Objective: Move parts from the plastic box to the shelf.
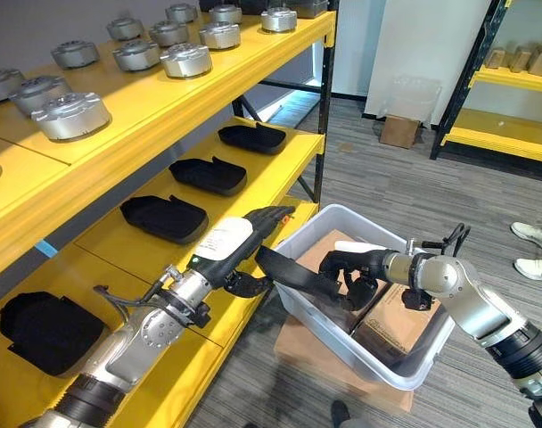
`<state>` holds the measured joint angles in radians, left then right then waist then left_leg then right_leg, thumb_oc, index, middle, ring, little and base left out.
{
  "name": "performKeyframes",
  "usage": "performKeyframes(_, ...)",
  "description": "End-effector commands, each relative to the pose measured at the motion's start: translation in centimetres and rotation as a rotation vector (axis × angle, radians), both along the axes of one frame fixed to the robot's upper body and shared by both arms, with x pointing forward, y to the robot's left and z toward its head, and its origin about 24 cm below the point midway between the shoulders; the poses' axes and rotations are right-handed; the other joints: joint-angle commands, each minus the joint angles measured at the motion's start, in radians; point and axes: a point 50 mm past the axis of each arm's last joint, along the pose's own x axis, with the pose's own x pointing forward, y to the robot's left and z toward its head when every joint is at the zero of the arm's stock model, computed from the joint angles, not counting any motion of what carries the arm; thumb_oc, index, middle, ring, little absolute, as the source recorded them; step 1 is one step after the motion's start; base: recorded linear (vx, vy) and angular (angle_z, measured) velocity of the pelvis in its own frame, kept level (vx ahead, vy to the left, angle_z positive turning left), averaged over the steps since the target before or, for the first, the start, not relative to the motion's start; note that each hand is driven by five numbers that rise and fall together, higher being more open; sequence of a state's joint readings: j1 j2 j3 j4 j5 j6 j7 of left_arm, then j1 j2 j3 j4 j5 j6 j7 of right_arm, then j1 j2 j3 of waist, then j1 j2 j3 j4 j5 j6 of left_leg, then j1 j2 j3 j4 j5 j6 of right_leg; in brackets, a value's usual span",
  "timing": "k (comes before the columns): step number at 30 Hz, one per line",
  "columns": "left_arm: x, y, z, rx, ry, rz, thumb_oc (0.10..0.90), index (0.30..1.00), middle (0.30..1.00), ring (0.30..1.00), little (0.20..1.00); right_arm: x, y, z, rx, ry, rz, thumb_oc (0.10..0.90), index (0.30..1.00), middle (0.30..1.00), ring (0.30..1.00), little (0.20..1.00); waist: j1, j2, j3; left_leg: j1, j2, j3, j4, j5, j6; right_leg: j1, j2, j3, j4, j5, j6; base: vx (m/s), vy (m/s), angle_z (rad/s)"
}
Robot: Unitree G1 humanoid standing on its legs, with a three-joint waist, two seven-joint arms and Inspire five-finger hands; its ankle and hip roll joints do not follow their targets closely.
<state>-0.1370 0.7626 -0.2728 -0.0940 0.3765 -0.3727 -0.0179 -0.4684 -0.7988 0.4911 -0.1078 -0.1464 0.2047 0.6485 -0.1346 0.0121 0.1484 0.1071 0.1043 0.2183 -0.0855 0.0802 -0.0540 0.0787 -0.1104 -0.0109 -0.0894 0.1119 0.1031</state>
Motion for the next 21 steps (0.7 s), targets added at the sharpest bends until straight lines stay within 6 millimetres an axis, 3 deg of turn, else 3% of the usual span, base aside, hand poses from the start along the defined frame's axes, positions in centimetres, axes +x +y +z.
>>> performKeyframes(1, 0.0, -1.6, 4.9, -0.024, -0.175, -0.164, 0.900, 1.000, 1.000, 1.000, 1.000, 1.0, 1.3, 5.0, 0.061, -0.228, 0.075, 0.400, 0.300, 0.300, 0.300, 0.300, 0.018, -0.014, -0.060, 0.060, -0.024, -0.026, 0.002, -0.168, 0.046, 0.003, -0.011, 0.019, 0.019, -0.070, 0.036, 0.00, 0.000, 0.00)
performKeyframes(7, -0.8, -2.3, 5.7, -0.036, -0.121, -0.238, 0.900, 1.000, 1.000, 1.000, 1.000, 1.1, 1.3, 4.4, 0.060, -0.217, 0.060, 0.400, 0.300, 0.300, 0.300, 0.300, 0.023, -0.007, -0.056, 0.057, -0.025, -0.028, 0.004, -0.165, 0.046, 0.001, -0.012, 0.012, 0.023, -0.072, 0.036, 0.00, 0.000, 0.00)
performKeyframes(21, -1.0, -3.8, 4.7, 0.032, -0.080, -0.310, 0.900, 1.000, 1.000, 1.000, 1.000, 1.0, 1.8, 4.2, 0.042, -0.232, 0.090, 0.400, 0.300, 0.300, 0.300, 0.300, 0.013, -0.004, -0.055, 0.053, -0.023, -0.022, 0.004, -0.165, 0.049, -0.006, -0.014, 0.010, 0.026, -0.071, 0.040, 0.00, 0.000, 0.00)
